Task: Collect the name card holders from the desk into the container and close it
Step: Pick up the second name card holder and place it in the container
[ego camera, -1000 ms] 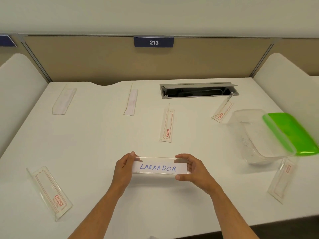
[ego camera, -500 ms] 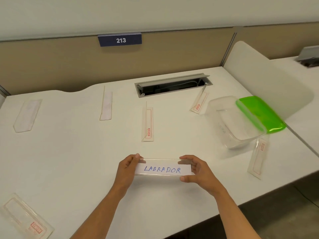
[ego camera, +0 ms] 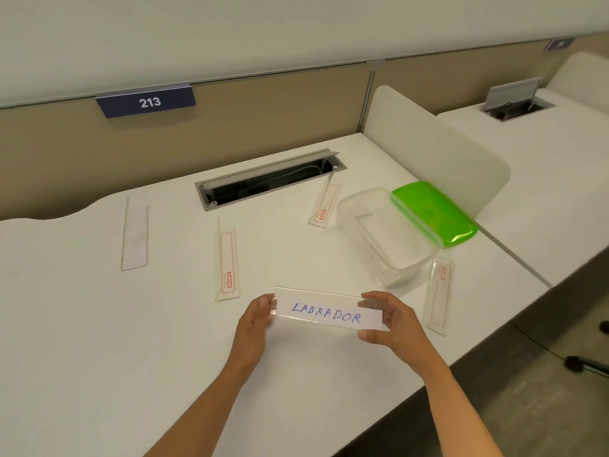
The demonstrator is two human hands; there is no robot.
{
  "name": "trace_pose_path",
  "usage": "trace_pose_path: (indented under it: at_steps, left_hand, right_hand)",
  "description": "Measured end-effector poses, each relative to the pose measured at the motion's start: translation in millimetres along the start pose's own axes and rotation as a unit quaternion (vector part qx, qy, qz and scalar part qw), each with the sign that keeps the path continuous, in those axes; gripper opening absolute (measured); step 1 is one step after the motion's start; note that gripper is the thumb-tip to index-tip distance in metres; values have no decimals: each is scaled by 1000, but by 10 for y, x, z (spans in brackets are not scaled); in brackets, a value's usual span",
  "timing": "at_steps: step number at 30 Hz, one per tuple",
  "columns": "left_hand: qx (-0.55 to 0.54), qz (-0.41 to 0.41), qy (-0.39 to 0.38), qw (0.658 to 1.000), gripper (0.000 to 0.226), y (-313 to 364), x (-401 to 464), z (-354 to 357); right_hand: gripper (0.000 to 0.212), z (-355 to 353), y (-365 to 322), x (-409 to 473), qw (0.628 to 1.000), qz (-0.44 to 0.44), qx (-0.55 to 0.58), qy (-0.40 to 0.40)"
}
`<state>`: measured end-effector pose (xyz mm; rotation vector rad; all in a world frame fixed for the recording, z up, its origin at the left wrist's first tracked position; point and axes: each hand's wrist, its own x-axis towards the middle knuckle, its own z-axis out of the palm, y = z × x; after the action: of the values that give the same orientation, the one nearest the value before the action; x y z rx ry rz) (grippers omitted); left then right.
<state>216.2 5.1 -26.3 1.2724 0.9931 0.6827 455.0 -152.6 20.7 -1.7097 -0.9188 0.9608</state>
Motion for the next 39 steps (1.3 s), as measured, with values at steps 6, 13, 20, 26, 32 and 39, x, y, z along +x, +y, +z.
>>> trace_pose_path:
  at_steps: [6,13,20,26,32,39]
  left_hand:
    - [186,41,-45,981,29,-138,233,280]
    - [513,199,-79,831,50,-467,384,387]
    - [571,219,-69,788,56,-485,383,423]
    - [575,210,-64,788,55,-501,380,443]
    - [566,209,-57,795,53,-531,384,440]
    - [565,204,-55,798,54,-556,392,433]
  right_hand:
    - [64,-356,-56,85,995,-17,11,94]
    - [64,-626,-175,329,976,-63,63,198]
    - [67,-854,-322,673,947,-48,49,314]
    - [66,-892,-345,1039,907,-17,-170,384]
    - [65,-868,-289,1353,898,12,-294,328]
    - [70,-952,-220,1525,895,44,-366,249]
